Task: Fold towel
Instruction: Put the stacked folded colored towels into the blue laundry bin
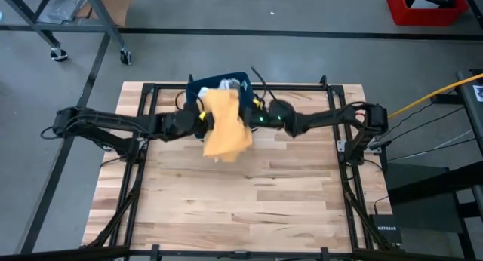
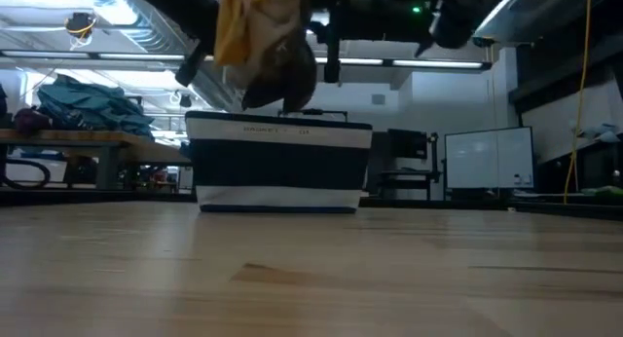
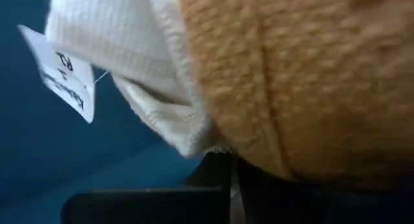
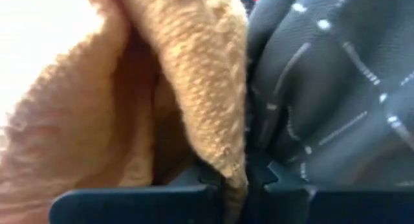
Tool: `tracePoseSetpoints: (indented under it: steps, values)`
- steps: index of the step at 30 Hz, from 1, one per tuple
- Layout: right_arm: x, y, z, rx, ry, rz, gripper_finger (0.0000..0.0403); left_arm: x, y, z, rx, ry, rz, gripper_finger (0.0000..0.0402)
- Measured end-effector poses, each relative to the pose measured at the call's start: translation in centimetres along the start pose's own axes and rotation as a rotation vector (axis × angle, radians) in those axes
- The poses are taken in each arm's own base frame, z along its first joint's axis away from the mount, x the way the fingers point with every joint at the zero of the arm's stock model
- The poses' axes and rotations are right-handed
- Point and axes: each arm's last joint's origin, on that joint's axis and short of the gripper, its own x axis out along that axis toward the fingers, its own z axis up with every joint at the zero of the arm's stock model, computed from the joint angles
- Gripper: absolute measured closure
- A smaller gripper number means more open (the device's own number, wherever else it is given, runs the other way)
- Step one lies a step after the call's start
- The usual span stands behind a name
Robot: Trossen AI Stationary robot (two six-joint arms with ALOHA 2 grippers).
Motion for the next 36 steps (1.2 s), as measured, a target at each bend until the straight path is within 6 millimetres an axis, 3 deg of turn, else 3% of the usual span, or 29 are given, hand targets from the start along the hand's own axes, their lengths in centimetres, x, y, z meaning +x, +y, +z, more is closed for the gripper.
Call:
tracePoseSetpoints:
  steps: [6, 12, 17, 23, 32, 36]
  values:
    - [1.2, -0.2, 3.9, -0.095, 0.017, -0.174, 0.0385, 1.3, 1.0, 2.6, 0.003, -0.081, 0.059, 0.0401]
    - [0.8, -2.8, 6.0, -0.11, 0.013, -0.349, 0.0386, 2.0, 2.5, 4.4, 0.003, -0.091, 0.153, 0.0401]
    - [0.7, -6.4, 6.8, -0.043, 0.028, -0.444, 0.0386, 2.3, 3.5, 5.6, 0.013, -0.113, 0.22, 0.0401]
    - [1.9, -10.3, 6.5, 0.063, 0.035, -0.493, 0.0386, 3.7, 5.0, 6.9, 0.021, -0.152, 0.302, 0.0401]
    - [4.8, -13.0, 7.7, 0.097, 0.066, -0.547, 0.0386, 7.4, 8.7, 7.1, 0.057, -0.112, 0.49, 0.0401]
    - [5.2, -12.9, 8.4, 0.093, 0.066, -0.601, 0.0372, 7.9, 9.5, 7.2, 0.08, -0.098, 0.532, 0.0401]
